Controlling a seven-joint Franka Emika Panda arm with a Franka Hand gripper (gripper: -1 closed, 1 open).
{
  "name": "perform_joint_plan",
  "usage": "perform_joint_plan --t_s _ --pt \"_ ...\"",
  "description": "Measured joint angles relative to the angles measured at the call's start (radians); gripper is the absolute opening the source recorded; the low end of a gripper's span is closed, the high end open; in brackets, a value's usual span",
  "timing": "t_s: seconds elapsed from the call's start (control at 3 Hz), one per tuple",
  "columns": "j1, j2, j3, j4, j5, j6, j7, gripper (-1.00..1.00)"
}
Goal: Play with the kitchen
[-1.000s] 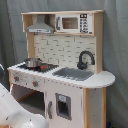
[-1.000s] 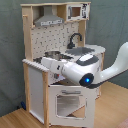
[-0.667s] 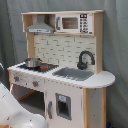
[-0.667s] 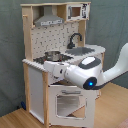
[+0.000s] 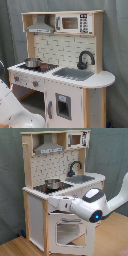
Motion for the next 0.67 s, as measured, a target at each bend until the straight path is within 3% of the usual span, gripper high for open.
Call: perform_joint_plan --t_s 0.33,0.67 --pt "0.021 0.040 0.000 -0.082 -0.032 0.029 0.028 1.00" --pt "0.024 0.064 0.000 -0.141 -0.050 0.114 0.065 1.00"
